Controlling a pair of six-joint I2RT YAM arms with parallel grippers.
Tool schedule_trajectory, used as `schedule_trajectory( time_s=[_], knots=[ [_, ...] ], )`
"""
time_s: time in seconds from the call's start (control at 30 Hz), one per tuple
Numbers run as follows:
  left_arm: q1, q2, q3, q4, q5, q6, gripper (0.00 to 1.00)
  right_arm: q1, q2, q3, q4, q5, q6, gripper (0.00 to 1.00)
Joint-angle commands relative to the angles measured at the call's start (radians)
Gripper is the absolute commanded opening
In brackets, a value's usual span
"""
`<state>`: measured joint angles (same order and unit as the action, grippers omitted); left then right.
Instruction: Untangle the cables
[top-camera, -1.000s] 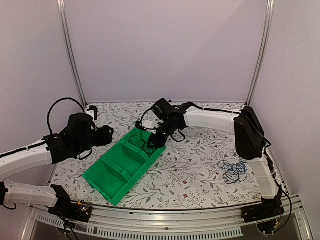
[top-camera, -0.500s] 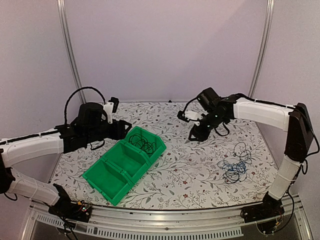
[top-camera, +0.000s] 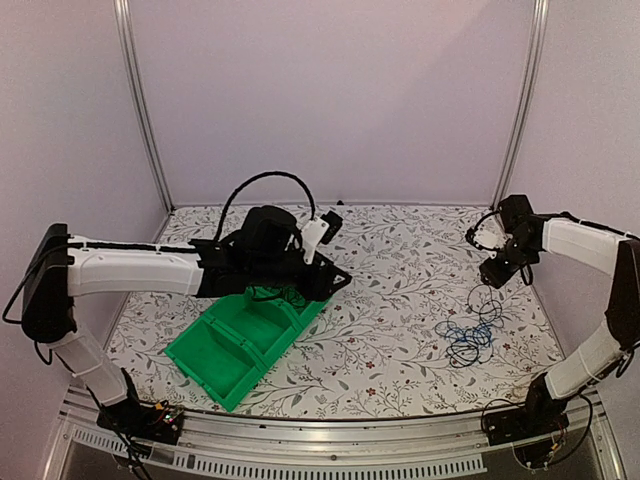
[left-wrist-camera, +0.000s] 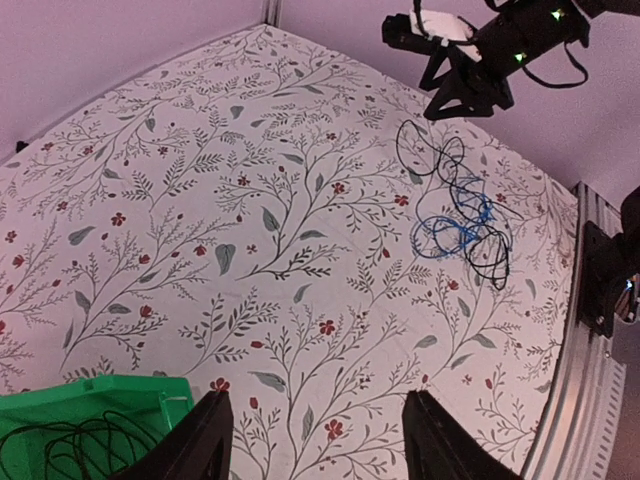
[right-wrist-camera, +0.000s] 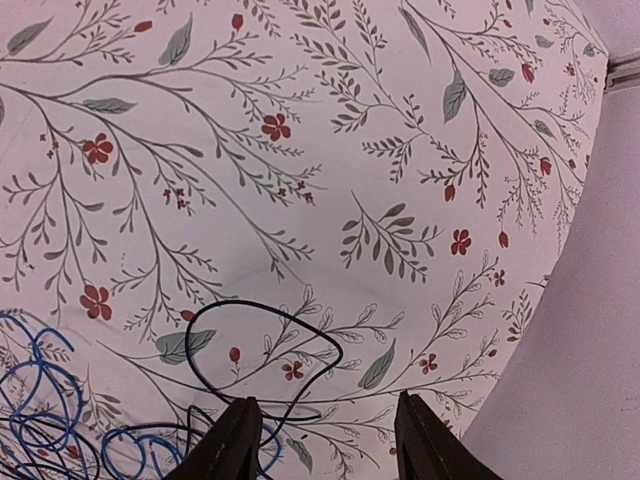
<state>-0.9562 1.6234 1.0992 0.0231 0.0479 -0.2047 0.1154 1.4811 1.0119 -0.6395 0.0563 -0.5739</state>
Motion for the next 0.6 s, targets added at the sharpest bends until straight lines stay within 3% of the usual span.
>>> schedule_trajectory(
  time_s=[0.0, 0.37, 0.47, 0.57],
  knots=[
    [-0.034, 0.045, 0.037, 0.012, 0.071, 0.000, 0.58, -0.001, 0.027, -0.053, 0.101, 0.145, -0.095, 0.50],
    [-0.051, 0.037, 0.018, 0.043, 0.052, -0.039, 0.59, -0.011, 0.185, -0.065, 0.232, 0.152, -0.144, 0.51],
    [-0.052, 0.039, 0.013, 0.062, 0.052, -0.042, 0.58, -0.016, 0.214, -0.058, 0.250, 0.123, -0.149, 0.41],
    [-0.051, 0.055, 0.014, 0.087, 0.048, -0.053, 0.59, -0.016, 0.217, -0.049, 0.237, 0.078, -0.143, 0.17]
  ],
)
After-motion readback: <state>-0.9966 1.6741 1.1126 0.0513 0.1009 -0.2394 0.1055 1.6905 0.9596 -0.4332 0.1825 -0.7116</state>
